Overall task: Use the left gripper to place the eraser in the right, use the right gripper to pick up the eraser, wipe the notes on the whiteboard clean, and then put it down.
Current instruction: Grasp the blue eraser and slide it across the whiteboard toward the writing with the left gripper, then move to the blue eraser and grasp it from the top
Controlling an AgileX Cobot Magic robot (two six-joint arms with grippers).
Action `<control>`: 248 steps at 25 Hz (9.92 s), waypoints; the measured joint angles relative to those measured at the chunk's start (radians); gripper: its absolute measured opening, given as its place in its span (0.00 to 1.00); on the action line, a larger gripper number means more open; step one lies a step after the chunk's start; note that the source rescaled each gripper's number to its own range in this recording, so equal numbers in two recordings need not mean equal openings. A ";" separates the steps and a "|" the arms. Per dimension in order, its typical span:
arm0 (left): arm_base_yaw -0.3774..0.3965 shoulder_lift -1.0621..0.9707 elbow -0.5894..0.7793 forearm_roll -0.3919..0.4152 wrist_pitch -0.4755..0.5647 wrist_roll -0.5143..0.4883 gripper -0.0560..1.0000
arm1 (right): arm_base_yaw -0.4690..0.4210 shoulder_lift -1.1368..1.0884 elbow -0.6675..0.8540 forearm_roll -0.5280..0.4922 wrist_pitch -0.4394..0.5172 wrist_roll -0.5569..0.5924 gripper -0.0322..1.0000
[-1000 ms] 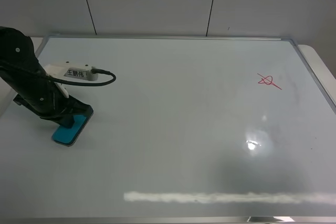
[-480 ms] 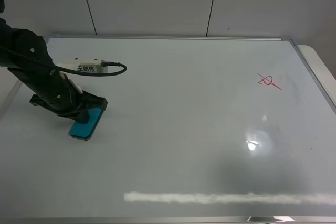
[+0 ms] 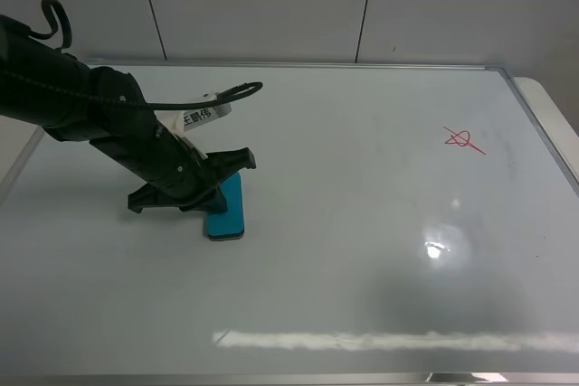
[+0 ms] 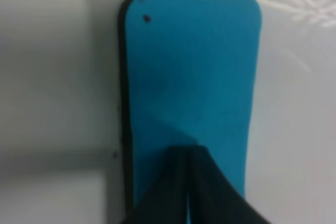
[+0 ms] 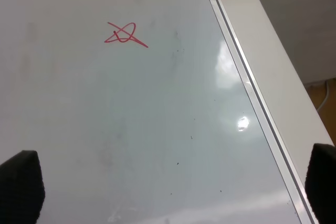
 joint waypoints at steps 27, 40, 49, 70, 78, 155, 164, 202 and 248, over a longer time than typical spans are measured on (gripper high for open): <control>-0.409 0.642 -1.031 -0.350 0.127 -0.085 0.05 | 0.000 0.000 0.000 0.000 0.000 0.000 1.00; -0.420 0.645 -1.172 -0.189 0.182 -0.088 0.05 | 0.000 0.000 0.000 0.000 0.000 0.000 1.00; -0.419 0.316 -1.082 0.152 0.169 0.056 0.05 | 0.000 0.000 0.000 0.000 0.000 0.000 1.00; 0.038 -0.882 0.125 0.568 0.015 0.504 0.32 | 0.000 0.000 0.000 0.000 0.000 0.000 1.00; 0.195 -1.310 0.214 0.564 0.146 0.404 0.98 | 0.000 0.000 0.000 0.000 0.000 0.000 1.00; 0.555 -1.869 0.320 0.555 0.808 0.341 1.00 | 0.000 0.000 0.000 0.000 0.000 0.000 1.00; 0.555 -1.869 0.320 0.555 0.808 0.341 1.00 | 0.000 0.000 0.000 0.000 0.000 0.000 1.00; 0.555 -1.869 0.320 0.555 0.808 0.342 1.00 | 0.000 0.070 -0.025 0.021 0.000 0.051 1.00; 0.555 -1.869 0.320 0.556 0.803 0.342 1.00 | 0.175 1.573 -0.248 -0.100 -0.383 0.144 1.00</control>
